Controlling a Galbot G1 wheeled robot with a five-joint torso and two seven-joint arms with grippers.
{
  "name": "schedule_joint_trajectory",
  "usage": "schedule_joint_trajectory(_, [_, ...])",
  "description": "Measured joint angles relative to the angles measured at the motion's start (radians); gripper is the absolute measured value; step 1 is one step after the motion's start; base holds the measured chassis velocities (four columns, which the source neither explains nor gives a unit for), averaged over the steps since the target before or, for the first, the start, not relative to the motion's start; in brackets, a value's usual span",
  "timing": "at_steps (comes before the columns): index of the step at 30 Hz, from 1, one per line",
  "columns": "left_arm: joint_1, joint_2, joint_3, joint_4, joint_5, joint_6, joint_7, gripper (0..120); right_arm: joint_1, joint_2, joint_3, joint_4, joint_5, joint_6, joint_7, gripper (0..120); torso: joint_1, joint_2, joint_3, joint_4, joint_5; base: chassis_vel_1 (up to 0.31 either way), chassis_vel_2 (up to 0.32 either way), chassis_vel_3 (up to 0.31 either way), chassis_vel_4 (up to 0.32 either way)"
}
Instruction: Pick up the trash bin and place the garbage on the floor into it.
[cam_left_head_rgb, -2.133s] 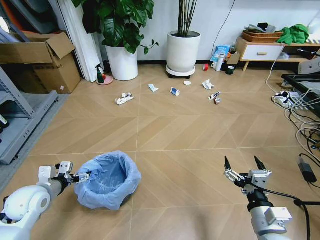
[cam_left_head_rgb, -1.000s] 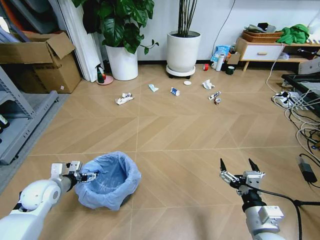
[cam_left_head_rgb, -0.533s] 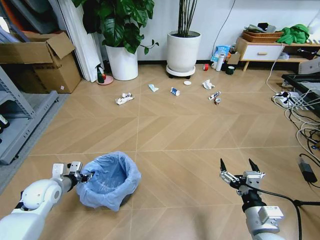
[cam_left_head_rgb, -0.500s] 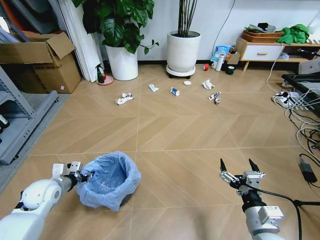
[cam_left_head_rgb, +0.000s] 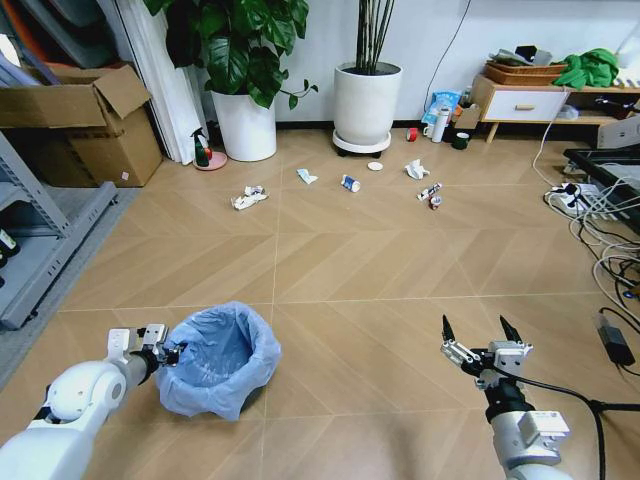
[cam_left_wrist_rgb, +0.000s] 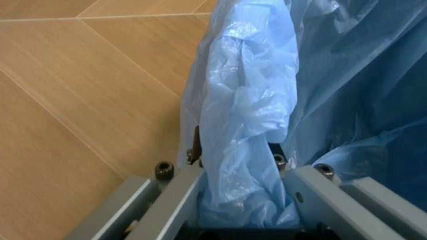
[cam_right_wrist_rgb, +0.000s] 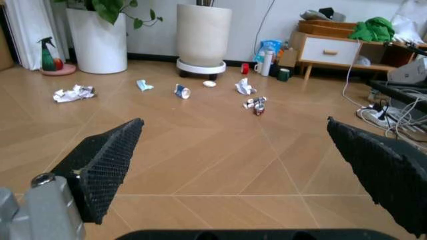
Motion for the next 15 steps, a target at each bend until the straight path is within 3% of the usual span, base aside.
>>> schedule_joint_trajectory(4, [0.019,-0.015,-0.020,-0.013,0.009,-0.063,-0.003,1,0.006,-0.004,0.004,0.007,0.013,-0.014,0.007,100,0.000,0.000,0.000,0.0001,-0.0011,0.000,0.000,0.000,0.000])
schedule_joint_trajectory(7, [0.044,-0.044,-0.058,-0.071,0.008,-0.128,-0.045,1,0.013,-0.007,0.010,0.016,0.035,-0.034,0.017,100,0.000,0.000,0.000,-0.0001,0.0007,0.000,0.000,0.000,0.000])
schedule_joint_trajectory(15, [0.105,-0.122,-0.119,-0.208,0.096,-0.313,-0.127,1,0.024,-0.012,0.024,0.037,0.055,-0.069,0.033,100,0.000,0.000,0.000,0.0003,0.0002,0.000,0.000,0.000,0.000])
